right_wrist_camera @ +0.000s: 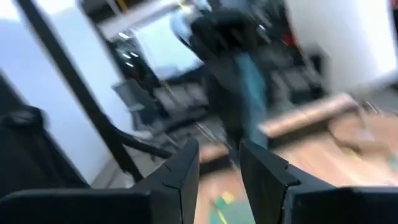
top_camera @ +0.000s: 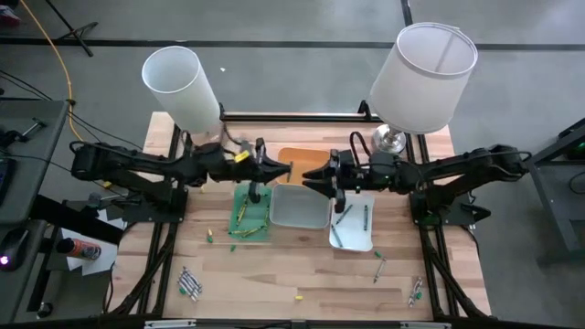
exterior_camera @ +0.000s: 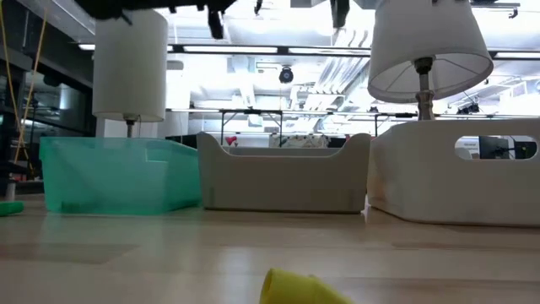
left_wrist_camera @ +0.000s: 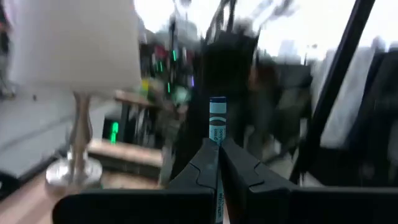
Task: Sort crayons
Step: Put the blue crayon into the white bin
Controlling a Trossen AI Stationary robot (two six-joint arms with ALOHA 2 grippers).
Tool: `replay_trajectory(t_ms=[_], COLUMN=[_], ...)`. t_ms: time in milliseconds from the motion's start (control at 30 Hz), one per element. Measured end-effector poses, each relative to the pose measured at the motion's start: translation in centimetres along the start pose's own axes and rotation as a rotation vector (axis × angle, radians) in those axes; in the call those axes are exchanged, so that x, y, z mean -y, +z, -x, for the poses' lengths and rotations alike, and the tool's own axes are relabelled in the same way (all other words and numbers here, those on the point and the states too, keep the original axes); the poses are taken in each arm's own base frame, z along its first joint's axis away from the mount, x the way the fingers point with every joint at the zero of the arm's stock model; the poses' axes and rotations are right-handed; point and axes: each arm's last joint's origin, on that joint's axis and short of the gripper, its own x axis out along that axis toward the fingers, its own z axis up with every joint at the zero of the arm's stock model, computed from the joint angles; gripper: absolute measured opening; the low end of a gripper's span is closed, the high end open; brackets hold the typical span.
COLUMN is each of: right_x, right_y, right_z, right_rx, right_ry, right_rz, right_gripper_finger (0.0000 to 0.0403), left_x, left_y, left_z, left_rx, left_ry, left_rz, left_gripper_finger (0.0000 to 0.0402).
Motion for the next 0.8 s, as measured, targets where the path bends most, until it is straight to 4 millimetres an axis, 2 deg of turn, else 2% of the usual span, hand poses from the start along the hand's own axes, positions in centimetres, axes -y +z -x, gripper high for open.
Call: replay_trajectory(t_ms=[100, 200, 300, 400, 567, 667, 800], right_x=[-1.9, -3.1, -3.8, -4.4, -5.3, -5.5, -5.5], right_y=[2.3, 4.3, 6.5, 8.6, 11.5, 12.3, 12.3], right_z=[-0.5, -0.6, -0.2, 0.4, 1.2, 1.4, 1.4], right_rx=[-0.017, -0.138, -0.228, -0.249, -0.203, -0.178, -0.187], right_ry=[0.015, -0.031, -0.092, -0.174, -0.221, -0.232, -0.235], right_rz=[0.074, 0.126, 0.129, 0.109, 0.159, 0.209, 0.239], right_gripper_finger=[0.0110, 0.0110, 0.0110, 0.0110, 0.0110, 0.0110, 0.0110], left_x=[0.5, 0.6, 0.4, 0.1, 0.2, 0.6, 0.8], left_y=[0.3, 0.6, -0.2, -2.0, -6.4, -8.5, -11.2], left_z=[-0.9, -1.2, -1.6, -2.9, -6.2, -8.7, -12.2], left_rx=[-0.126, -0.145, -0.179, -0.206, -0.201, -0.187, -0.204], left_ry=[-0.005, -0.023, -0.025, -0.079, -0.178, -0.202, -0.216], left_rz=[-0.073, -0.158, -0.183, -0.178, -0.146, -0.139, -0.144], left_gripper_finger=[0.0000, 0.0000, 0.0000, 0.0000, 0.0000, 0.0000, 0.0000])
